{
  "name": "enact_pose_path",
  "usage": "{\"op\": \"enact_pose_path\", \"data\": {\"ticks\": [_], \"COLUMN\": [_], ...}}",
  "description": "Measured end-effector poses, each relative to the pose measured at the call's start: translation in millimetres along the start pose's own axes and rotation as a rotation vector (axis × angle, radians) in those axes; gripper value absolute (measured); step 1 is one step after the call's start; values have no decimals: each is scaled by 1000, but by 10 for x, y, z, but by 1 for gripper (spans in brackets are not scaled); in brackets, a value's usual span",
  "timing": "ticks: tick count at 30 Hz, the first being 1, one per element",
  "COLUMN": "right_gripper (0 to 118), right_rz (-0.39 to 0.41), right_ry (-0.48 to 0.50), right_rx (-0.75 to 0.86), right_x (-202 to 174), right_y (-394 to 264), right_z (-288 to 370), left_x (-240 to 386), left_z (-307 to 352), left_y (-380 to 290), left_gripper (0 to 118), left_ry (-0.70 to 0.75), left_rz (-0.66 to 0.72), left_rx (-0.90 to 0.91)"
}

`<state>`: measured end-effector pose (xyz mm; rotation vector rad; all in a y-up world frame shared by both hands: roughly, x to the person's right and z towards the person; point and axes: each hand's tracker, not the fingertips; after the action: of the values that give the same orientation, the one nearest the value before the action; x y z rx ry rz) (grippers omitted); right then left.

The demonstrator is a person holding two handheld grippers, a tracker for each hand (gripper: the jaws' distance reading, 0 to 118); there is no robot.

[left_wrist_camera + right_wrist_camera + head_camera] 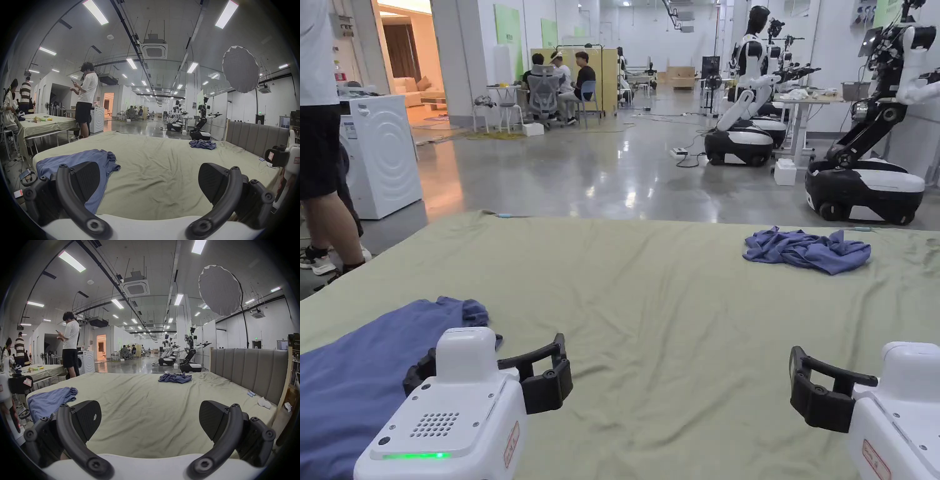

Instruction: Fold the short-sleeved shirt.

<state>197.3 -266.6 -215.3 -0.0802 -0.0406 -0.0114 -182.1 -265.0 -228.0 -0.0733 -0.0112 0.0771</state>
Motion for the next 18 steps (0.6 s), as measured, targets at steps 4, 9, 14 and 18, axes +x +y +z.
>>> {"op": "enact_pose_path", "data": {"ticks": [4,9,14,18], "right_gripper": [118,117,2,2], "right_rz": [7,23,134,106], "right_ry": [-3,-9,-152,-41], "right_rx": [2,6,15,12], "right_x": [2,-1,-93,-96], "right_y": [-8,-15,-22,-39], "right_z": [7,35,112,133], "left_x": [13,36,165,215], "left_z": [9,26,130,61], "left_y": [-5,14,63,-105], "left_gripper": [118,118,0,0], "left_ry": [-4,-36,-32,-52], "left_rz": [-1,9,-76,-65], "left_rx": [1,2,64,36]}}
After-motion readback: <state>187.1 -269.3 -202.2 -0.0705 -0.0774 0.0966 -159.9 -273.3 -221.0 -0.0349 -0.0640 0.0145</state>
